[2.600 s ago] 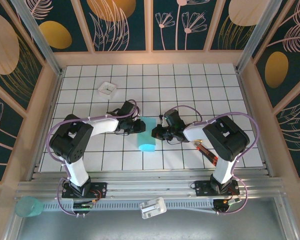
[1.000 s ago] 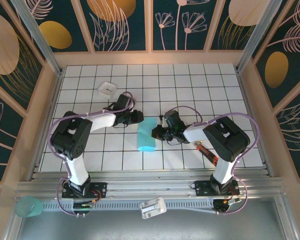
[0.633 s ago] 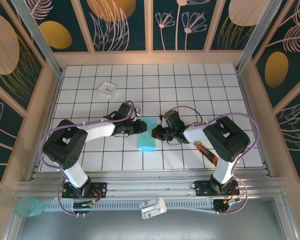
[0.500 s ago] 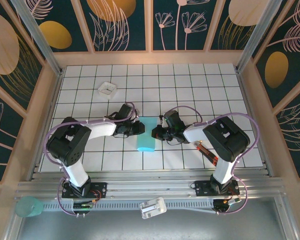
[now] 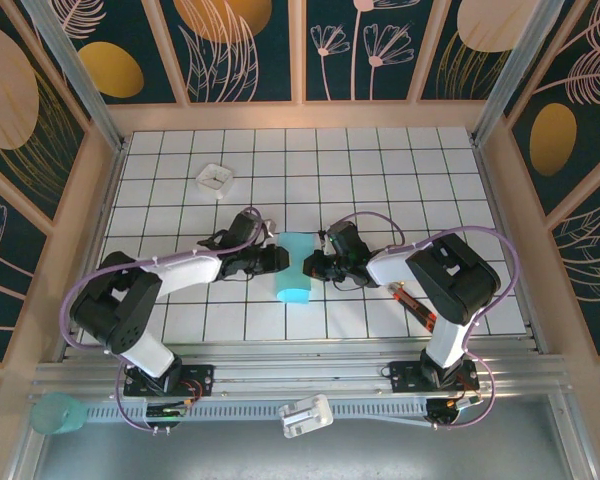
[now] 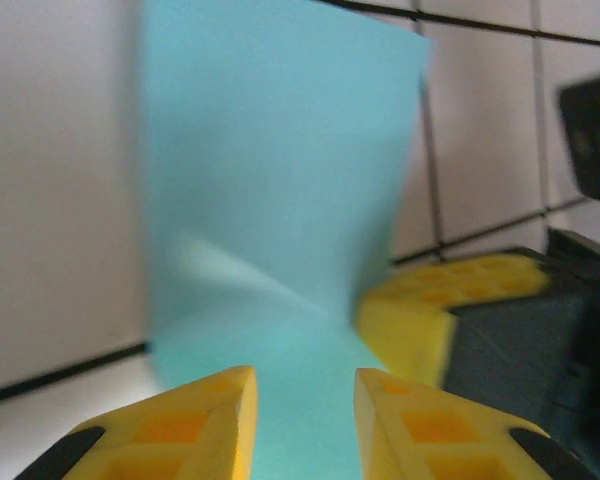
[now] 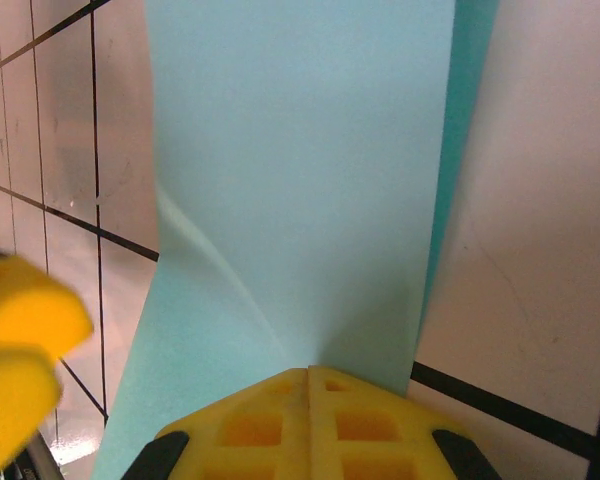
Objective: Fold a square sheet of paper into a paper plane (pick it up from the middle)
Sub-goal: First fold in half a square sheet of paper at the center of the table.
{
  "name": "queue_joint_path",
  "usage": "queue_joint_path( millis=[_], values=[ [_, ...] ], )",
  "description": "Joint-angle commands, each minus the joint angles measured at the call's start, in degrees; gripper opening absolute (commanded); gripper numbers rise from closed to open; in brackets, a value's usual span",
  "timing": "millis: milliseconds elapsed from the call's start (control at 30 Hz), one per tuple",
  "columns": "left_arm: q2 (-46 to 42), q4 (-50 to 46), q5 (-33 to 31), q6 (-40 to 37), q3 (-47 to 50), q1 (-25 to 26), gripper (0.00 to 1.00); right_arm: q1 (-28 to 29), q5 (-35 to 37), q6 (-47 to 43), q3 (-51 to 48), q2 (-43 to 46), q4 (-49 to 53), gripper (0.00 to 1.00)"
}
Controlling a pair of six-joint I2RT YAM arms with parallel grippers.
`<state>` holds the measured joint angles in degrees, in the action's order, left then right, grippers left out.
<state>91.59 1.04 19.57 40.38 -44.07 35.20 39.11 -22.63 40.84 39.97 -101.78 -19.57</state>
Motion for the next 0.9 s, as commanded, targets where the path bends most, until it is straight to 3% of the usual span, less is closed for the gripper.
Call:
queue_joint_path(
  millis=[0,367,667,867],
  values=[
    [1.73,2.48,4.35,2.90,2.20,0.84,0.32,-0.20,7.69,-2.02,-3.84,-4.21,14.83,0.00],
    [3.64,-8.01,-3.99,-3.35,2.57,0.67,0.30,-0.27,8.14,-2.69,-3.79,-4.33,15.22,0.00],
    [-2.94,1.44,7.56,2.89,5.54,2.10,0.32,-0.44,8.32,-2.64,-4.03,-3.75,15.43,0.00],
    [-0.08,-0.90,7.04,1.55,7.15,2.13,0.32,-0.61,8.43,-2.87,-3.84,-3.91,15.70,0.00]
  ],
)
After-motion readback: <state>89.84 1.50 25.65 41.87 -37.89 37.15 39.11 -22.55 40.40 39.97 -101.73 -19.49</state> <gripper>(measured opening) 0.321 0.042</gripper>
